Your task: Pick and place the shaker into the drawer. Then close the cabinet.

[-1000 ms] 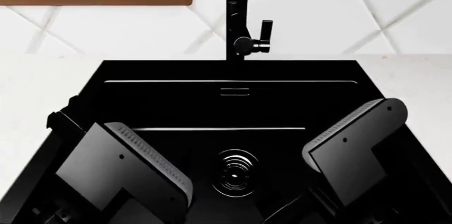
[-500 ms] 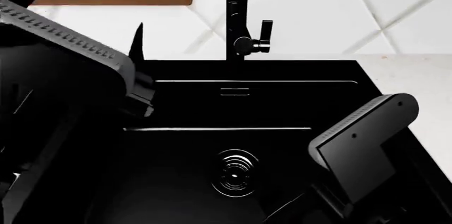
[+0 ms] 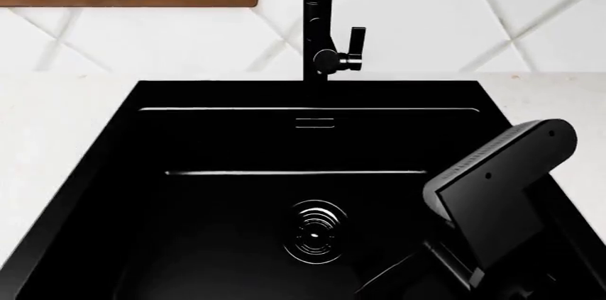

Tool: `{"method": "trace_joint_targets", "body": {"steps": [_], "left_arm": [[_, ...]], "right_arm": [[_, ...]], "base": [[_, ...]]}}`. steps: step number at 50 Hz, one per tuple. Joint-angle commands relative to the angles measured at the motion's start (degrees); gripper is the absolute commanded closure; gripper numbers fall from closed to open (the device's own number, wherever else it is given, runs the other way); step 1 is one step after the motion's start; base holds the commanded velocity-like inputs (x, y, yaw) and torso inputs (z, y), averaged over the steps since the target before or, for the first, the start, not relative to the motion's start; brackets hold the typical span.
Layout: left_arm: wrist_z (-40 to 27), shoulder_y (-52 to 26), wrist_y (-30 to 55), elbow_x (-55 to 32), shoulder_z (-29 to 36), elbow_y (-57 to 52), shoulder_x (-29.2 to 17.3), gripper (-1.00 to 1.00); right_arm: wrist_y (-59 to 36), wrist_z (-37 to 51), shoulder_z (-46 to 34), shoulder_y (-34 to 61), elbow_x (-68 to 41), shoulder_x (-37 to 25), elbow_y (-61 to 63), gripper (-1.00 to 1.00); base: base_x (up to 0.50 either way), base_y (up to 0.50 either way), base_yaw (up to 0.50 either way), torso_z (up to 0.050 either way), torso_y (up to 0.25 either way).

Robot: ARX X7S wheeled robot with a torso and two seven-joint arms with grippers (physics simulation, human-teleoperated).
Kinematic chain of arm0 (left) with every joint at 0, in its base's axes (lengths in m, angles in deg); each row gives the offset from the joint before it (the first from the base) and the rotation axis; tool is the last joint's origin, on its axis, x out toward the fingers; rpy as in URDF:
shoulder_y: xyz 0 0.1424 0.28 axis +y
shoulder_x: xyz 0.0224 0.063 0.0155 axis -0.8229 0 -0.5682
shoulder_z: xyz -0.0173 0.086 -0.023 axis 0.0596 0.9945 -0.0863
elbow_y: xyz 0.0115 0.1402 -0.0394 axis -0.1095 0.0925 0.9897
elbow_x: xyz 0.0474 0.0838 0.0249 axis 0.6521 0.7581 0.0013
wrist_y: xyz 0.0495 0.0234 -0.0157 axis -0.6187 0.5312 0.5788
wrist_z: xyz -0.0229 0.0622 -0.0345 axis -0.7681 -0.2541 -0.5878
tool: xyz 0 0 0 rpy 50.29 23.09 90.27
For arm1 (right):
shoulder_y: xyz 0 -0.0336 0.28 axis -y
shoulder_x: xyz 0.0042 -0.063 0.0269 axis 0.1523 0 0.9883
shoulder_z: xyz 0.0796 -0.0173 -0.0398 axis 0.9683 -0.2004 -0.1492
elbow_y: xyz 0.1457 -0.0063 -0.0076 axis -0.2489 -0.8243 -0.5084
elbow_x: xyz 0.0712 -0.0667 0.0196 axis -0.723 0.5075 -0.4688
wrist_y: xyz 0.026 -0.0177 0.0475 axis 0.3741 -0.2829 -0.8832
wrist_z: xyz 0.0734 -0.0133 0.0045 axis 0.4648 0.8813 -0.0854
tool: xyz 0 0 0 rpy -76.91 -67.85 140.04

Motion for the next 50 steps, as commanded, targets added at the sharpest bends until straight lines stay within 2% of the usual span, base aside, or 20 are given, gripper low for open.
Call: {"method": "trace_joint_targets", "body": {"steps": [1, 7, 11, 14, 21, 28, 35, 39, 50], "left_arm": [[9.3, -7.0, -1.6, 15.5, 0.3, 7.6, 5.6, -1.0], [12.8, -11.1, -1.8, 21.5, 1.6, 12.4, 9.7, -1.0], [15.0, -12.2, -5.1, 26.1, 1.7, 19.3, 13.2, -1.0], [16.3, -12.2, -9.4, 29.5, 1.0, 26.7, 16.5, -1.0], [21.0, -13.6, -20.6, 33.7, -2.2, 49.0, 27.5, -1.0], [25.5, -13.4, -28.2, 29.4, -9.3, 65.2, 36.1, -1.0], [33.4, -13.0, -25.7, 16.6, -16.6, 73.2, 41.9, -1.0], [37.7, -14.3, -22.7, 13.2, -16.8, 72.9, 43.9, -1.0], [43.2, -15.0, -17.3, 9.9, -15.1, 73.2, 48.7, -1.0]], "right_arm": [[0.5, -1.0, 1.0, -0.3, 0.1, -1.2, 0.1, -1.0], [0.8, -1.5, 1.8, 0.0, -0.4, -2.2, 0.2, -1.0], [0.8, -1.1, 1.9, 0.7, -1.4, -2.3, 0.4, -1.0], [0.7, -0.8, 2.0, 1.3, -2.1, -2.4, 0.5, -1.0], [0.7, -0.2, 2.4, 2.4, -3.7, -3.1, 0.7, -1.0], [1.2, -1.9, 3.5, 1.2, -2.9, -5.0, 0.9, -1.0], [1.7, -2.4, 3.9, 0.4, -2.4, -5.6, 1.1, -1.0], [2.0, -2.9, 4.0, -0.8, -1.4, -5.7, 1.3, -1.0], [3.3, -5.0, 5.0, -3.6, 0.7, -7.1, 2.1, -1.0]], "base": [[0.0, 0.0, 0.0, 0.0, 0.0], [0.0, 0.0, 0.0, 0.0, 0.0], [0.0, 0.0, 0.0, 0.0, 0.0], [0.0, 0.0, 0.0, 0.0, 0.0], [0.0, 0.0, 0.0, 0.0, 0.0], [0.0, 0.0, 0.0, 0.0, 0.0], [0.0, 0.0, 0.0, 0.0, 0.0], [0.0, 0.0, 0.0, 0.0, 0.0], [0.0, 0.0, 0.0, 0.0, 0.0]]}}
